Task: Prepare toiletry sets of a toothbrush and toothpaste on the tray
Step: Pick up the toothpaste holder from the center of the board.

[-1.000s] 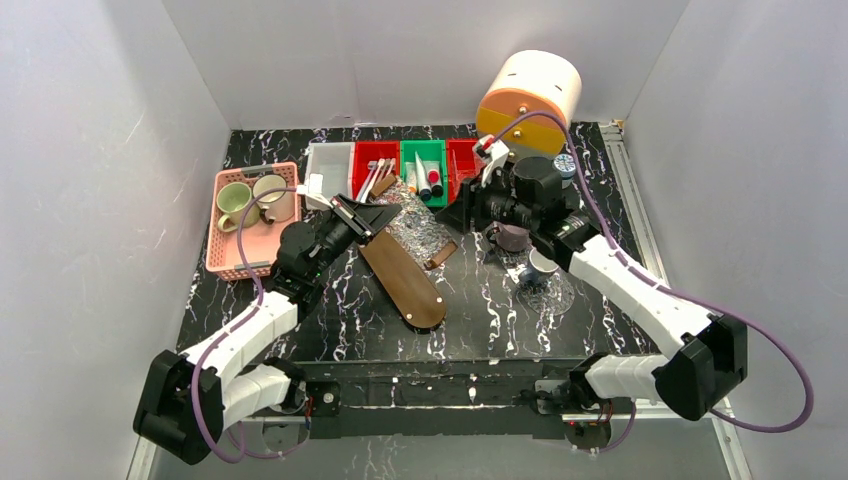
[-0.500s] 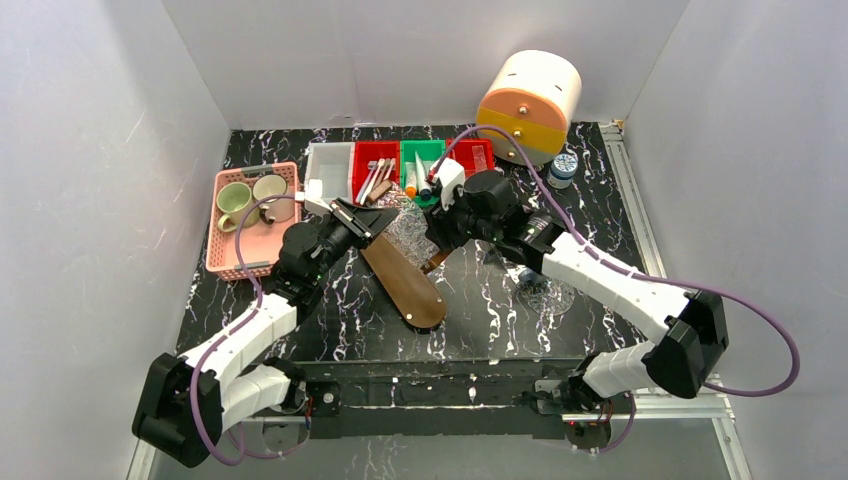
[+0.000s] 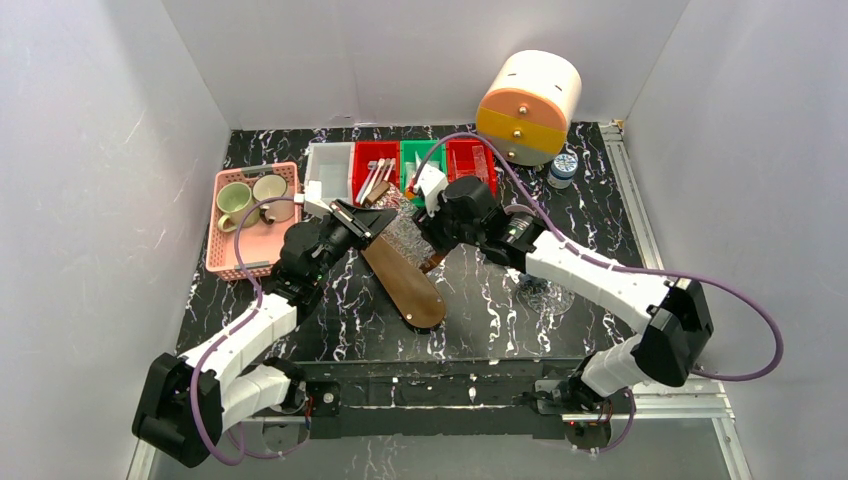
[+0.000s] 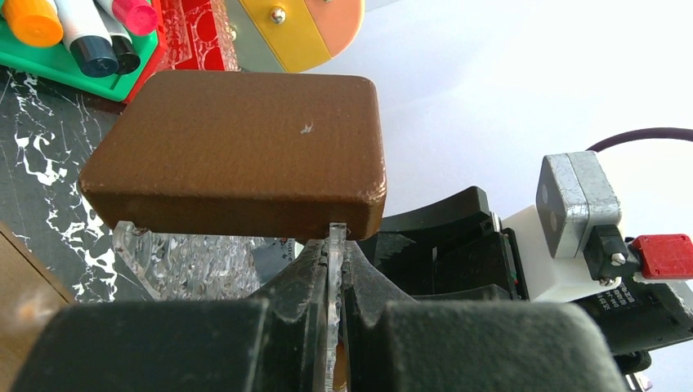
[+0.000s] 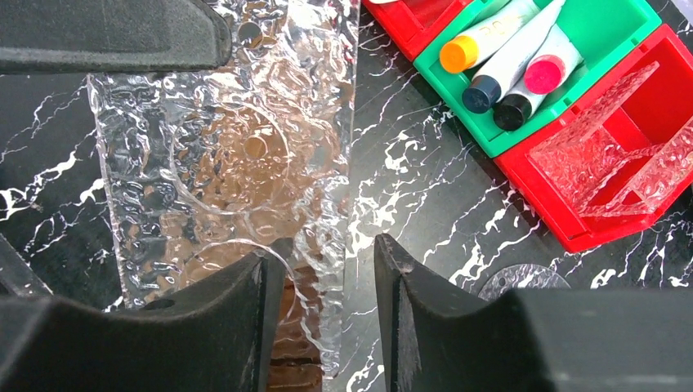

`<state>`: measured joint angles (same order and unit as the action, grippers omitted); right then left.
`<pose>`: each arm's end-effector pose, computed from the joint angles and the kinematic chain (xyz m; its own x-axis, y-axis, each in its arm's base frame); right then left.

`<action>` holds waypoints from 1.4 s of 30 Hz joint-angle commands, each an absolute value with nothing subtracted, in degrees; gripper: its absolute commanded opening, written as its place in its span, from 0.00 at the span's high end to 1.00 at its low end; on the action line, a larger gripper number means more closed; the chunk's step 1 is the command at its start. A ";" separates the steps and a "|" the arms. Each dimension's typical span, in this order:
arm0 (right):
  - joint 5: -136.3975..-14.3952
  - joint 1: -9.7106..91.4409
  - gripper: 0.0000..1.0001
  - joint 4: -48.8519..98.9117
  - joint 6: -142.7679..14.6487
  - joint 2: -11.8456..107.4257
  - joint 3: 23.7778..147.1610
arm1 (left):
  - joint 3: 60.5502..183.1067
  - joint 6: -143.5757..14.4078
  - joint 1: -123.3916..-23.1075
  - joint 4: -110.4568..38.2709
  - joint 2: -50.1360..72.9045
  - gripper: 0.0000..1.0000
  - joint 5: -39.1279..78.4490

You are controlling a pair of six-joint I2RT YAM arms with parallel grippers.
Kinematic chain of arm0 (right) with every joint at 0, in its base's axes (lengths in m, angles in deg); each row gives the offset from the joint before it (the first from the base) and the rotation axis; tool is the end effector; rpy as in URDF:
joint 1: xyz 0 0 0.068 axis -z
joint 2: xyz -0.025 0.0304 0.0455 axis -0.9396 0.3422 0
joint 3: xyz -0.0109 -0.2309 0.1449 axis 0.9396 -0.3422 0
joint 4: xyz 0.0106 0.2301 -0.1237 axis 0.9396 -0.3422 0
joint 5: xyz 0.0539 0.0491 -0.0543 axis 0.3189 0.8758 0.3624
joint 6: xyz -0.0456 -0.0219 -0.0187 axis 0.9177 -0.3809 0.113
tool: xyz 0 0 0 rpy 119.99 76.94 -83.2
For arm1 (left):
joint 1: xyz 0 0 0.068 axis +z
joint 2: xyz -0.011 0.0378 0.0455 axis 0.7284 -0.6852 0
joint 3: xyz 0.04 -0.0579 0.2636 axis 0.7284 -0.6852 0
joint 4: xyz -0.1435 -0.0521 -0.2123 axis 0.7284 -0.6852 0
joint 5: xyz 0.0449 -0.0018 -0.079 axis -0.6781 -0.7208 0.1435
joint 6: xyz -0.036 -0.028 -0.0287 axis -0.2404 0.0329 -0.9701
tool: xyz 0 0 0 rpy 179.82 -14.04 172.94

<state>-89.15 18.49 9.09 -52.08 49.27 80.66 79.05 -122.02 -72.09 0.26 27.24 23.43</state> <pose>0.2110 0.2593 0.3324 -0.2288 -0.4316 -0.8726 -0.7434 0.6562 -0.1296 0.2100 -0.1076 0.2856 -0.5181 -0.7650 -0.3825 0.3384 0.2274 -0.9131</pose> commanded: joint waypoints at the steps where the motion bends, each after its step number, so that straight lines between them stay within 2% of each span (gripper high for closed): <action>1: -92.07 17.98 0.51 10.89 -49.76 50.82 83.56 | 79.25 -123.90 -72.47 4.88 29.29 1.00 23.06; 4: -91.67 17.87 0.60 10.83 -48.89 51.40 84.19 | 79.11 -124.19 -72.44 5.14 29.52 1.00 23.13; 8: -91.76 17.87 0.82 9.93 -47.52 51.41 85.20 | 78.72 -123.90 -72.41 4.86 30.28 1.00 22.93; 9: -91.74 17.87 0.84 9.81 -47.24 51.29 85.32 | 78.60 -123.73 -72.41 4.50 30.48 1.00 22.77; 10: -91.63 17.87 0.88 9.73 -46.96 51.14 85.45 | 78.49 -123.53 -72.41 3.97 30.61 0.96 22.65; 13: -91.56 17.87 0.98 9.86 -45.81 50.44 85.71 | 78.21 -123.15 -72.42 2.09 31.05 0.75 22.07; 17: -90.21 17.96 0.99 9.07 -43.88 49.99 86.70 | 78.15 -121.64 -72.42 -1.08 32.44 0.52 20.96; 25: -90.07 19.12 0.99 6.84 -41.25 50.03 90.16 | 82.25 -112.34 -72.32 -16.37 38.70 0.24 14.73; 27: -90.19 19.60 0.99 6.56 -40.85 49.90 90.86 | 83.20 -110.09 -72.33 -20.16 40.38 0.21 12.58; 36: -93.30 22.36 0.99 4.34 -37.39 49.70 94.32 | 89.85 -98.95 -72.24 -35.11 45.76 0.19 3.36; 42: -89.21 32.78 0.99 0.12 -36.44 47.10 96.44 | 99.14 -85.00 -72.24 -50.31 47.61 0.15 -5.62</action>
<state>-90.57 25.94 -0.26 -37.89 51.28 92.25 92.93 -96.84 -72.12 -38.64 45.64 3.10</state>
